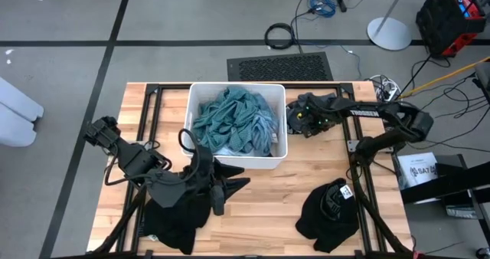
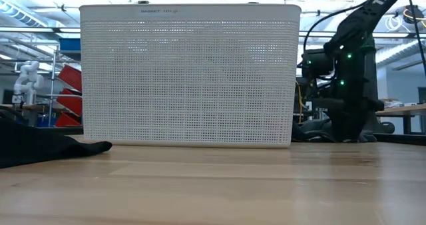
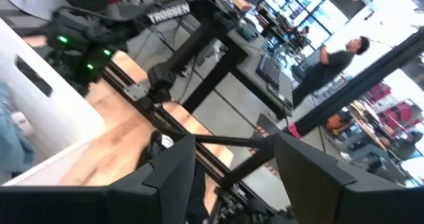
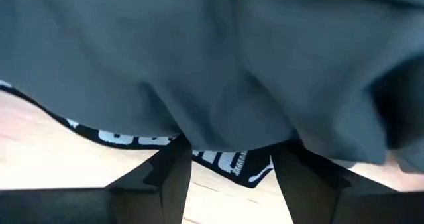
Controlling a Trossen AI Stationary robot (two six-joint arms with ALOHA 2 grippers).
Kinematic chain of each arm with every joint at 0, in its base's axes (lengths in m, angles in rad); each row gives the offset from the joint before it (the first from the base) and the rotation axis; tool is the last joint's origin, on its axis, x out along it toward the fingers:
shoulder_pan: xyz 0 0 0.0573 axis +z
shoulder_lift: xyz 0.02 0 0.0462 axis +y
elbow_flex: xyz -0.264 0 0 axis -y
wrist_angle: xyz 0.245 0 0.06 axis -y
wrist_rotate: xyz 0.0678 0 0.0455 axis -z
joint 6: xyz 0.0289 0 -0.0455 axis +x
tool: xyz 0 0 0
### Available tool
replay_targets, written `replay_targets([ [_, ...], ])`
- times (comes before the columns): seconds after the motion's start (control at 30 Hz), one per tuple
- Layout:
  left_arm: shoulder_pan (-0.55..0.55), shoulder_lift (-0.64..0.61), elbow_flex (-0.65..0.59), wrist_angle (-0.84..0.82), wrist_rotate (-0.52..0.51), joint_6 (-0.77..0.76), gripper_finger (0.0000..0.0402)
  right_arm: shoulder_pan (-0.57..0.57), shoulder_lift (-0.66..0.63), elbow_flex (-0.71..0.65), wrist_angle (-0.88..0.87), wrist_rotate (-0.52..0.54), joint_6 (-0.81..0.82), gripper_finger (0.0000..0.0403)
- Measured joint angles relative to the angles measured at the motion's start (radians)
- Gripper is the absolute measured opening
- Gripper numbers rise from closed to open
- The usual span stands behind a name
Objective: Sort clothes
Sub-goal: Put the gray boxer into the white laundry bin
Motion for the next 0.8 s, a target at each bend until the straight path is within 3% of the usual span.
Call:
replay_targets([
  [0.17, -0.007, 0.0, 0.0, 0.0, 0.028, -0.001, 0.0215, 0.0, 0.031, 0.001, 0.002, -0.018, -0.023, 0.0145],
  [0.4, -0.028, 0.0, 0.0, -0.003, 0.028, 0.01, 0.0215, 0.014, -0.029, -0.007, 0.001, -0.114, -0.044, 0.0011],
  [0.6, -0.033, 0.0, 0.0, -0.005, 0.028, 0.061, 0.0215, 0.069, -0.19, -0.007, -0.086, -0.251, -0.003, 0.0003],
  [0.8, -0.033, 0.0, 0.0, -0.004, 0.028, 0.165, 0.0215, 0.163, -0.464, 0.044, -0.21, -0.386, 0.127, 0.0002],
])
